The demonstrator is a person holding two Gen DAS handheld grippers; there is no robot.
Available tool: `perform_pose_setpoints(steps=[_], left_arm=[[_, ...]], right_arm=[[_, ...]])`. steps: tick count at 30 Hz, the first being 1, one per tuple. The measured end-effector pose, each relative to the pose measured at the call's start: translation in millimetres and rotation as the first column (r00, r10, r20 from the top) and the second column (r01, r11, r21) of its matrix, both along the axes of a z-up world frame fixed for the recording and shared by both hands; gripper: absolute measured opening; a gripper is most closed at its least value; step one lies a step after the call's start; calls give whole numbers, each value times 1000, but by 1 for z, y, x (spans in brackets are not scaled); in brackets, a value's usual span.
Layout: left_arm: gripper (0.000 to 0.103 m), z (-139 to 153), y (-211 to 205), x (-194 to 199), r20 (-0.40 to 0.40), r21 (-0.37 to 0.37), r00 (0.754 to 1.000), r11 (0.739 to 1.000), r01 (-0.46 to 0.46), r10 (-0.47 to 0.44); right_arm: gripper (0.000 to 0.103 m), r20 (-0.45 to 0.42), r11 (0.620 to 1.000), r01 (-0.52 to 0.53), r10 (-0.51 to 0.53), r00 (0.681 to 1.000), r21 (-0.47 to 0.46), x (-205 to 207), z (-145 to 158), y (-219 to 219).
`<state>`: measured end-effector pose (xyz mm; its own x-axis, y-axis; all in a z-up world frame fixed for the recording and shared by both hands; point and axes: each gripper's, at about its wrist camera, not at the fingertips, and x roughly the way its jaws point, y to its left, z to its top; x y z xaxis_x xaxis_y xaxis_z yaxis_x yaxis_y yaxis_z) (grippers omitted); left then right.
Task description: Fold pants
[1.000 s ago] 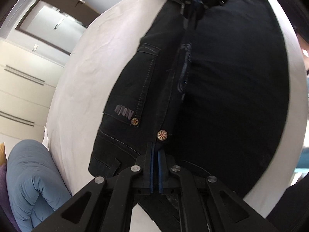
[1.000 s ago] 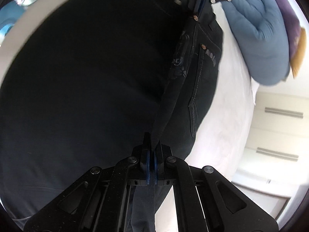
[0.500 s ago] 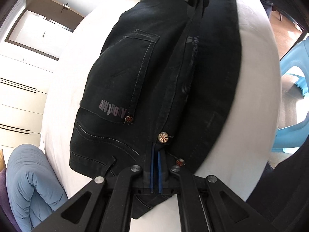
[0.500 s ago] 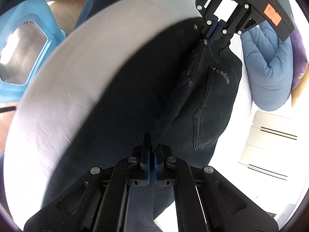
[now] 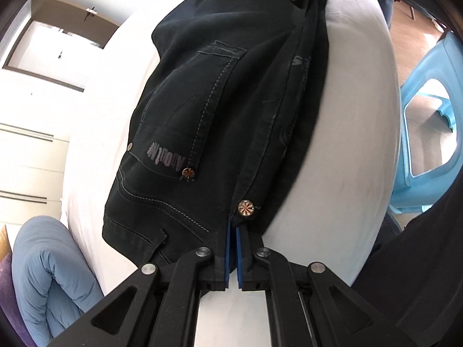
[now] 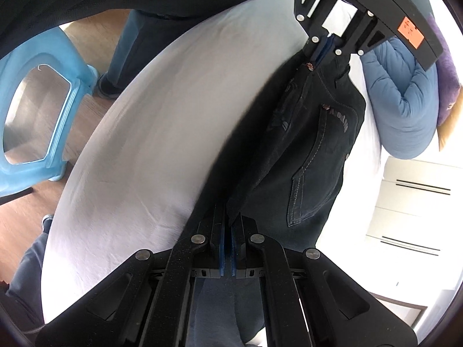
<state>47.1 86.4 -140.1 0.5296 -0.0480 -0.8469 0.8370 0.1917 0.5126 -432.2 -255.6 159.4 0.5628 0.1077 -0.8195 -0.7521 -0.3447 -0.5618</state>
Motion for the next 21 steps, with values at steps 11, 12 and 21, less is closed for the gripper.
perform_pose_setpoints(steps=[11,12,21], left_arm=[[48,5,5,-19,21,-7,997,998,-70,70],[54,13,6,-21,12,-27,996,996,-86,86],[59,64,-36,7,-48,-295,959,914,-280,278]], right_arm=[[6,52,997,79,-80,995,25,0,-22,0],[6,72,996,85,-87,994,32,-2,-26,1],[10,151,952,245,-273,950,182,-7,-29,3]])
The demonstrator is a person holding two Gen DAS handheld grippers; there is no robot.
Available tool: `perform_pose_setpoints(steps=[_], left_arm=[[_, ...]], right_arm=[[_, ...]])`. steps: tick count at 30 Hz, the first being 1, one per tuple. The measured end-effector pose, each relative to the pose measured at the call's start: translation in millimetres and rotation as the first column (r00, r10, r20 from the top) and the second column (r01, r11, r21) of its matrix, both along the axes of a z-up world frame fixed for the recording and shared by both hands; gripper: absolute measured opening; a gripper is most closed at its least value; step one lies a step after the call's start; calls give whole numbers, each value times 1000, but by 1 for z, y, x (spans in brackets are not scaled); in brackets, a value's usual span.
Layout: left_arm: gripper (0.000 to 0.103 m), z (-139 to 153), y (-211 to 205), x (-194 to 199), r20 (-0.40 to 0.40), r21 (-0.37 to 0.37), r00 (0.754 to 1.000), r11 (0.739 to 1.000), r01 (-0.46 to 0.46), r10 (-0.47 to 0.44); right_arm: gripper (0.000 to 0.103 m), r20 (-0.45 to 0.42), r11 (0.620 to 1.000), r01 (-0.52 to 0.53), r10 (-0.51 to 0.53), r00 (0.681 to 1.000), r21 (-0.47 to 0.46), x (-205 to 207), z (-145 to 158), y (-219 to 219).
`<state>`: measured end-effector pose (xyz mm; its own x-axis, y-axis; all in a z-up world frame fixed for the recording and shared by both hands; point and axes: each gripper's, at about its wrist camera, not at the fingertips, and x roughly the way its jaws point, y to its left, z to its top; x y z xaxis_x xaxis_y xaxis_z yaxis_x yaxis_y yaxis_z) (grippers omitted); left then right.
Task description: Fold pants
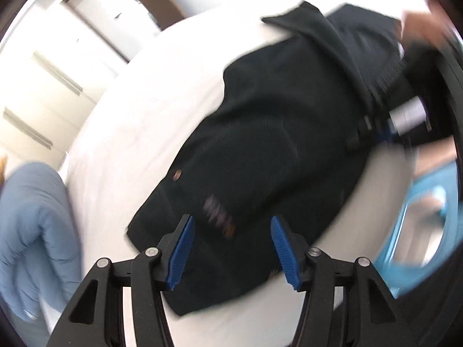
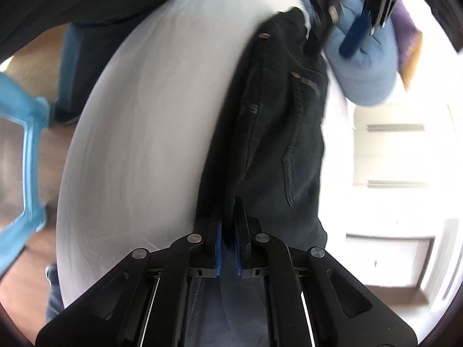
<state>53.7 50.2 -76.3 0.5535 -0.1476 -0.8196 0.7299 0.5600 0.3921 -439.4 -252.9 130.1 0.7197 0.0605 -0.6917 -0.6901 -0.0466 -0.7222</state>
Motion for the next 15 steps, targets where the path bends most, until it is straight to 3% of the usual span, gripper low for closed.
perform_pose_setpoints(steps=[2,4,5,6,7,9,11,13,15], left_arm=[[59,-12,-16,16,-35,-54,999,998,-37,35],[57,-31,-27,32,-110,-88,992,993,-79,69],[52,-44,-31,37,-132,-80,987,992,-98,87],[51,-54,-34,38,-146,-67,984,992,-109,99],[51,-59,-34,37,-148,-77,982,989,-128,115],[51,-58,-26,39,-182,-119,971,977,-178,155],[51,-55,-19,40,-205,-131,962,970,-207,178],[50,-47,-19,36,-192,-119,962,968,-222,196],[50,-31,-25,31,-185,-156,964,962,-222,193]], right_arm=[[18,31,998,48,-49,998,30,-3,2,-2],[37,51,990,110,-115,992,82,-4,10,-6],[57,61,980,152,-161,985,128,-4,17,-10],[86,46,963,197,-208,977,186,-4,28,-16],[98,6,945,235,-243,970,229,-5,36,-22],[102,-50,878,329,-333,942,347,-5,56,-42],[102,-159,755,478,-459,874,449,2,74,-69],[102,-312,566,630,-561,767,532,17,91,-105],[102,-466,328,751,-624,627,573,37,104,-152]])
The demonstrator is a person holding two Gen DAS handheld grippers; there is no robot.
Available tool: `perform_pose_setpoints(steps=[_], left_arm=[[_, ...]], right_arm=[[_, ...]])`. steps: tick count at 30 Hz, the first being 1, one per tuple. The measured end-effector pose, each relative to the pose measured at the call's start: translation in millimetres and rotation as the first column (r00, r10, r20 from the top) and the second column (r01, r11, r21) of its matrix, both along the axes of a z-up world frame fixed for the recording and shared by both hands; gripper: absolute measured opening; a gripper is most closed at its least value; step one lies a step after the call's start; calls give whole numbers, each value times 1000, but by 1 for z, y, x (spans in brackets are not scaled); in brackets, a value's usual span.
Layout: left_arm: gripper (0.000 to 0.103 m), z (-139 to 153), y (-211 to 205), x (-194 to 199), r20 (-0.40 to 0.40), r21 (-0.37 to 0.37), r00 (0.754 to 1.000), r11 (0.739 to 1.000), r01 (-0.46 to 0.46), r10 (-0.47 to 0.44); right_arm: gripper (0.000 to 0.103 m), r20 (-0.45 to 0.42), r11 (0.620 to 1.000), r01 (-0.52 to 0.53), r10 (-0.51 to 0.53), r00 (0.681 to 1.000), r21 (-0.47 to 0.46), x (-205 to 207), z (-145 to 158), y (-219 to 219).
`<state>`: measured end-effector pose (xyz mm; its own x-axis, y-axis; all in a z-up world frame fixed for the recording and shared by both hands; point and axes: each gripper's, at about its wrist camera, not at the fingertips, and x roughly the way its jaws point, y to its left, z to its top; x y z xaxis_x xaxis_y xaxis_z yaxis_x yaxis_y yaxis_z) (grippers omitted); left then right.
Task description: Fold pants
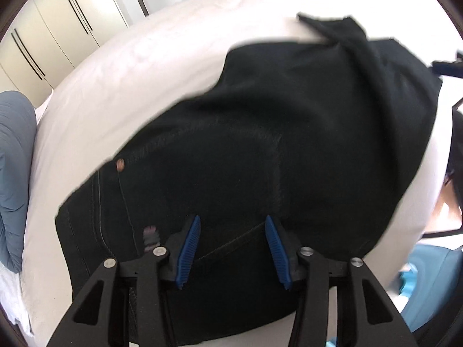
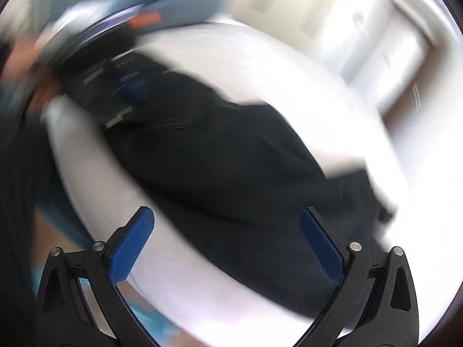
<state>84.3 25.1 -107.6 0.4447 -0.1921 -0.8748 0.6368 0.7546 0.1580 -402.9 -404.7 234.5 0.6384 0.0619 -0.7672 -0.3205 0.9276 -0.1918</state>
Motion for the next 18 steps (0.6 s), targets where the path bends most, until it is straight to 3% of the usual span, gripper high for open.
perform_pose_setpoints(steps=[2,4,6,8,10,13,14,18], left_arm=[[50,14,-13,0,6,-40,1000,999,-7,7],[50,21,-28,5,-3,-78,1000,997,-17,17],[50,21,-38,13,-31,-128,999,991,-42,38],[42,10,-47,23,-105,-170,993,983,-73,56],[39,-14,-53,28,-178,-148,982,985,-91,64],[39,-20,-57,17,-156,-155,984,982,-106,82],[39,-20,-54,17,-169,-169,981,978,-121,92],[39,-23,-46,15,-191,-183,977,974,-131,96]], right_arm=[[102,-43,980,145,-141,989,135,19,10,-42],[102,-92,931,269,-254,963,247,42,17,-88],[100,-135,855,385,-361,923,348,71,26,-137],[100,-195,779,467,-425,884,419,105,31,-180],[100,-234,732,529,-476,848,430,141,33,-216],[96,-284,711,581,-507,814,396,189,27,-247],[93,-308,703,598,-513,801,386,220,23,-256],[75,-388,684,667,-552,738,296,279,-9,-275]])
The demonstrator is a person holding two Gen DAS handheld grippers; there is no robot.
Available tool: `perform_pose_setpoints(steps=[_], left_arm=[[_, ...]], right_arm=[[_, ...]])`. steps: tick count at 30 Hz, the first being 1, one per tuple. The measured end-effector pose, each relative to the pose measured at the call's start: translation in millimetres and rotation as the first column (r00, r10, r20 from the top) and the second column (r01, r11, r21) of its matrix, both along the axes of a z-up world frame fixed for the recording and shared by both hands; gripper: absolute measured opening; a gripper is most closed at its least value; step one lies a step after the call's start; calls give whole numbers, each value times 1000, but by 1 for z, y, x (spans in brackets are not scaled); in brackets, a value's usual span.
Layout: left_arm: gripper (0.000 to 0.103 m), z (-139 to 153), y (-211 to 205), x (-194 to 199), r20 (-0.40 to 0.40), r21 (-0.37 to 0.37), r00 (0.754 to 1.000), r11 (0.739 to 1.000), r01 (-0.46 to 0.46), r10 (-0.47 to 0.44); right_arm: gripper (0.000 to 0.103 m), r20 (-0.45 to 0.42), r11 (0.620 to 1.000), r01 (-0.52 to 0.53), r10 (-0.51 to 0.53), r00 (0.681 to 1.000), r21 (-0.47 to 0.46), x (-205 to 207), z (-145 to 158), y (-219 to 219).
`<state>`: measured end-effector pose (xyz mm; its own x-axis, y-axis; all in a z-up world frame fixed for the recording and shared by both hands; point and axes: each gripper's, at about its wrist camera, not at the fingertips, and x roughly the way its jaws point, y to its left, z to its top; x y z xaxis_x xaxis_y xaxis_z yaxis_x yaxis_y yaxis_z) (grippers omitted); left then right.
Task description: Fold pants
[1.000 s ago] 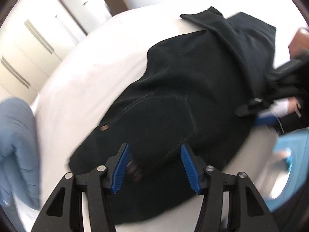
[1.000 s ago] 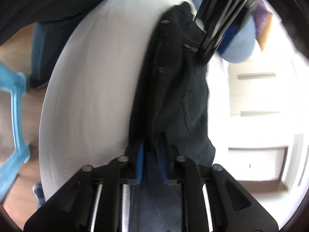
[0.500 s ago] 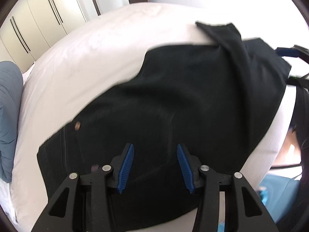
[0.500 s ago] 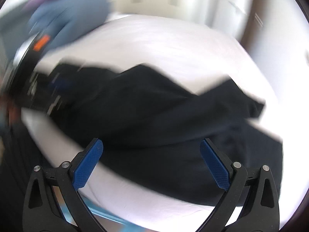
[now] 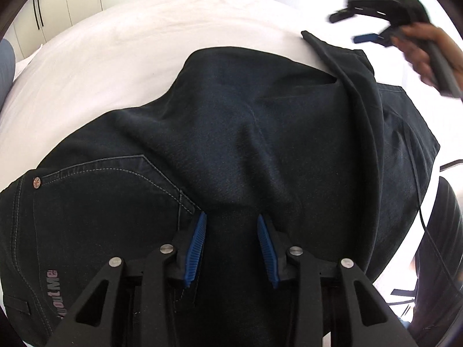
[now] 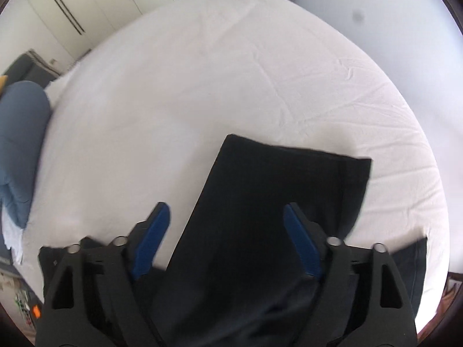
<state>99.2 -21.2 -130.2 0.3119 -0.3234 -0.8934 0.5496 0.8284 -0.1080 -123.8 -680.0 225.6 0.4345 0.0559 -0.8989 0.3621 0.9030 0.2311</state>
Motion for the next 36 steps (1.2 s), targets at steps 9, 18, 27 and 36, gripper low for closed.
perform_pose_setpoints(steps=[9,18,27,36], left_arm=[[39,-2,10,6,-18,-7,1000,1000,9,-9],[39,0,9,4,-9,4,1000,1000,-1,1],[39,-2,2,5,-8,13,1000,1000,-10,10],[39,-4,-1,5,-10,23,1000,1000,-4,4]], right_arm=[[75,-257,991,32,-65,964,-130,73,-70,17],[30,-190,989,90,-112,975,-119,80,-61,-14],[4,-193,998,6,-18,981,-67,87,-58,-23],[0,38,998,66,-66,997,5,25,8,-57]])
